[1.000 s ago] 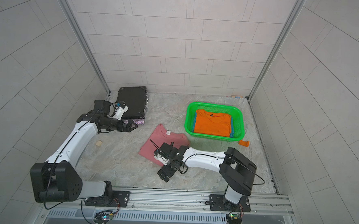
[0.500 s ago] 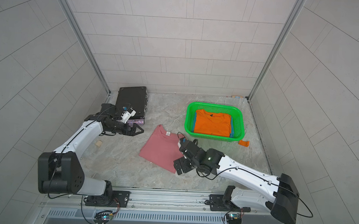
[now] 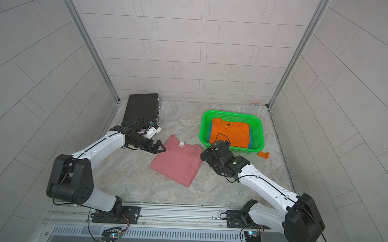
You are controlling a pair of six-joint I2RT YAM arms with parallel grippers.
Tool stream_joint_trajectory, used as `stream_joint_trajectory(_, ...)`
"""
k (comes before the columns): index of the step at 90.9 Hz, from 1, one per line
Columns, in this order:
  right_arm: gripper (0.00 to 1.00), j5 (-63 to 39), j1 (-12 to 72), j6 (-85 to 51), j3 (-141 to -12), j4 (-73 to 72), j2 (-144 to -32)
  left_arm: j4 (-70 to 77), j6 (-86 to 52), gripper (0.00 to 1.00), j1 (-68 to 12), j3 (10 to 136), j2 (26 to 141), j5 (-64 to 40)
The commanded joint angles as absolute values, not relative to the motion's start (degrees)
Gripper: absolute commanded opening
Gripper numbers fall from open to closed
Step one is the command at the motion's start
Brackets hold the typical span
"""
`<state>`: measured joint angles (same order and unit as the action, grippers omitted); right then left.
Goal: Put the folded t-shirts into the basket
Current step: Adjust the T-shirt at the center of the board.
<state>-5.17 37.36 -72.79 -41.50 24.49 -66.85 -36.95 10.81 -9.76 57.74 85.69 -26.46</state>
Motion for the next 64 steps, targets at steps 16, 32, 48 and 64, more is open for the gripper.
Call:
stream_joint_trajectory(16,0.70,-14.23,34.38,-67.26,-45.23,18.07,-81.53,-33.87,10.32,0.94,-12.24,56.18,93.05,-24.57)
stream_joint_trajectory(32,0.60,-15.76,32.53,-62.67,-46.23,16.39,-88.60,-35.11,8.18,0.93,-13.23,57.21,97.66,-20.50)
stream_joint_trajectory(48,0.51,-15.81,31.97,-59.44,-47.50,16.19,-91.29,-35.51,8.99,0.93,-13.19,57.34,97.62,-20.69)
stream_joint_trajectory(64,0.23,-15.68,32.00,-57.07,-48.79,16.98,-93.43,-40.42,12.01,0.93,-13.63,58.79,99.13,-27.64)
